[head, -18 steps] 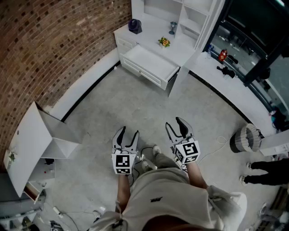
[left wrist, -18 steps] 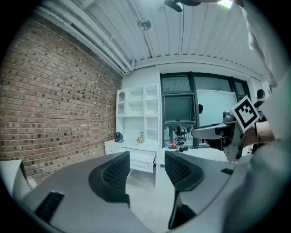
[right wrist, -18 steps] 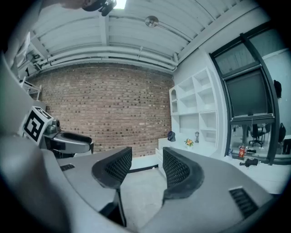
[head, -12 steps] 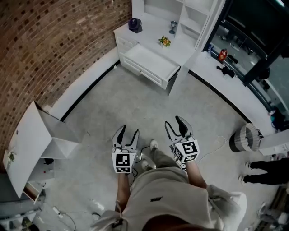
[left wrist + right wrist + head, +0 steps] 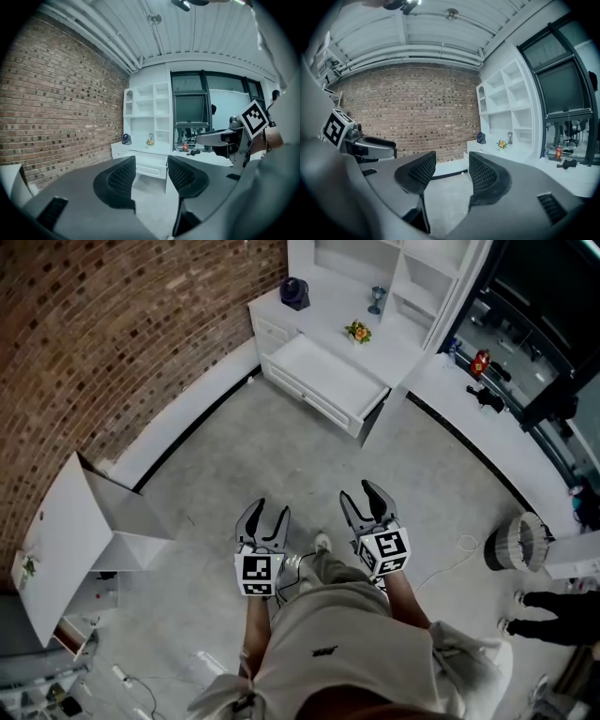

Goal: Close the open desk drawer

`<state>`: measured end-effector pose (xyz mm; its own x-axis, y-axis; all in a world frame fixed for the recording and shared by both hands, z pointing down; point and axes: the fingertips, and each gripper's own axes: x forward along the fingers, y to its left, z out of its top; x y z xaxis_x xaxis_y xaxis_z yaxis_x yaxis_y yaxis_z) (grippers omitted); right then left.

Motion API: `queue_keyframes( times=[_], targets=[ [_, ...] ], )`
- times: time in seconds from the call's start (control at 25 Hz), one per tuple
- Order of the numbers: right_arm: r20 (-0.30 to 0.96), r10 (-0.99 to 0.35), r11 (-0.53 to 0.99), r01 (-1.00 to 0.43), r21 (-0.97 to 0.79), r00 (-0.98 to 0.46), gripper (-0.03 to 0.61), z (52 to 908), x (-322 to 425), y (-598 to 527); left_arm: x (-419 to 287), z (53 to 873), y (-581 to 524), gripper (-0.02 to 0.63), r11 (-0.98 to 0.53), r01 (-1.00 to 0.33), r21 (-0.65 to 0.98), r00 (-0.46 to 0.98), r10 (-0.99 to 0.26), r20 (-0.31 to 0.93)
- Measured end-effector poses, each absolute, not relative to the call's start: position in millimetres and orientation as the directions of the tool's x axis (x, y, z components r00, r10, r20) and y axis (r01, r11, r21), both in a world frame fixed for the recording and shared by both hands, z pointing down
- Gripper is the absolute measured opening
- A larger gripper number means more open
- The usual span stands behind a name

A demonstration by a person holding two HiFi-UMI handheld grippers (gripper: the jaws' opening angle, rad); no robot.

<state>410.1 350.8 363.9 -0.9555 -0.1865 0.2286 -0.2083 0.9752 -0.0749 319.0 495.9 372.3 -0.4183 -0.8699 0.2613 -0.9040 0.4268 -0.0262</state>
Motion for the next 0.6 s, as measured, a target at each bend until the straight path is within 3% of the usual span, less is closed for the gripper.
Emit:
queue_keyframes(
  times=[0.6],
  targets=[
    [0.214,-0.107,0.979,-0.14,-0.147,-0.971,0.201,358.0,322.6,225.0,238.3,351.5,380.0,0.207,0.518,-0.853,-0.062,-0.514,-0.816,0.263]
  ],
)
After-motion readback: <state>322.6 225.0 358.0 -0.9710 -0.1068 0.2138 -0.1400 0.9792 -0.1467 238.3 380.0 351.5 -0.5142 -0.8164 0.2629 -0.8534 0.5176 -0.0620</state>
